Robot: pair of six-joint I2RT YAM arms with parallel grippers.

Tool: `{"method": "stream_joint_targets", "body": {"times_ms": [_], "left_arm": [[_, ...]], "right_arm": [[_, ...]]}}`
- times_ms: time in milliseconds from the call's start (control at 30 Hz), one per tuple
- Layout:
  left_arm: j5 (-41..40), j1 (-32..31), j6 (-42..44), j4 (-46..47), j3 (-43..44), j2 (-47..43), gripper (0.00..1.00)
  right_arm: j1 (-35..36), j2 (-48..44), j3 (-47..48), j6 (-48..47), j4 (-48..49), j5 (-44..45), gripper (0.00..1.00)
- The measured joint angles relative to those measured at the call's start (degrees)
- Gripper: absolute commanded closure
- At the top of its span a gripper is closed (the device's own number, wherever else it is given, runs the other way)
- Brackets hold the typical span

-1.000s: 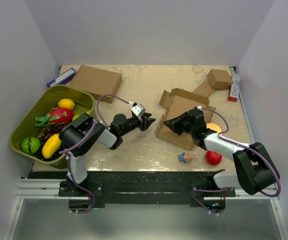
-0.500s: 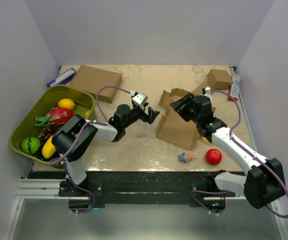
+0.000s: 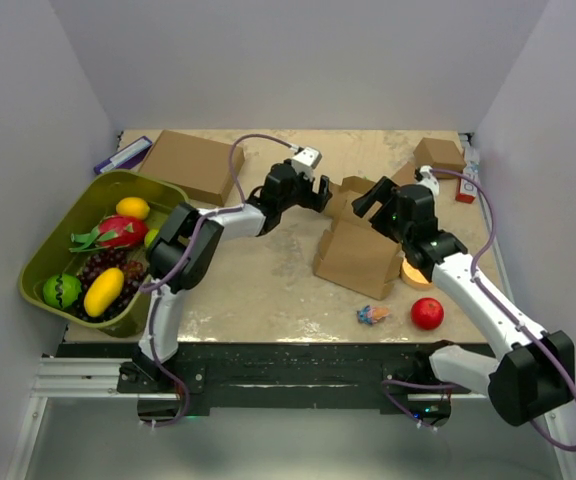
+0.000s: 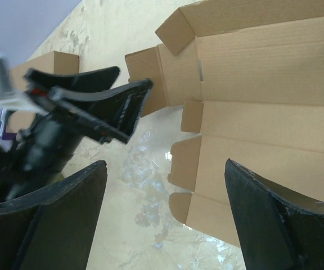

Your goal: Fold the paper box

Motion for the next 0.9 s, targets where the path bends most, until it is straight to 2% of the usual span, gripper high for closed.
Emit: {"method": "stream_joint_targets", "body": {"times_ms": [67, 100, 133, 200, 233, 300, 367, 467, 733, 900], "left_arm": [[-0.13, 0.11, 0.46, -3.13, 2.67, 2.75, 0.20], [-0.13, 0.13, 0.70, -4.44, 3.72, 3.91, 0.28], [0.02, 0.13, 1.07, -5.40, 4.50, 4.83, 0.49], [0.68, 0.17, 1.44, -6.14, 5.05, 5.86, 0.68], [1.42, 0.20, 2.21, -6.05, 5.03, 6.12, 0.85], [3.15, 0.22, 3.02, -4.83, 4.13, 6.05, 0.99], [4.66, 0.22, 4.00, -0.79, 0.96, 4.94, 1.00], [5.75, 0.24, 4.76, 6.60, -9.77, -0.20, 1.00], [3.08, -0.15, 7.10, 20.61, -35.34, -21.05, 1.00], [-0.76, -0.22, 8.22, 22.97, -44.68, -33.53, 1.00]], "right_arm": [[-0.02, -0.79, 0.00, -0.04, -0.68, -0.09, 0.06], [0.00, -1.49, 0.00, -0.07, -1.01, -0.39, 0.06], [0.00, -1.84, 0.00, -0.07, -1.14, -0.52, 0.05], [0.00, -2.60, 0.00, -0.02, -1.29, -1.14, 0.05], [0.00, -2.93, 0.00, -0.02, -1.29, -1.29, 0.05], [0.00, -3.28, 0.00, 0.11, -1.29, -1.36, 0.05], [0.00, -3.23, 0.00, 0.33, -1.27, -1.60, 0.05], [0.00, -2.82, -0.04, 1.66, -0.70, -3.08, 0.04], [0.13, 0.39, -3.19, 7.69, 8.76, -11.80, 0.04], [1.20, 3.32, -1.38, 1.60, 7.98, -13.46, 0.06]]}}
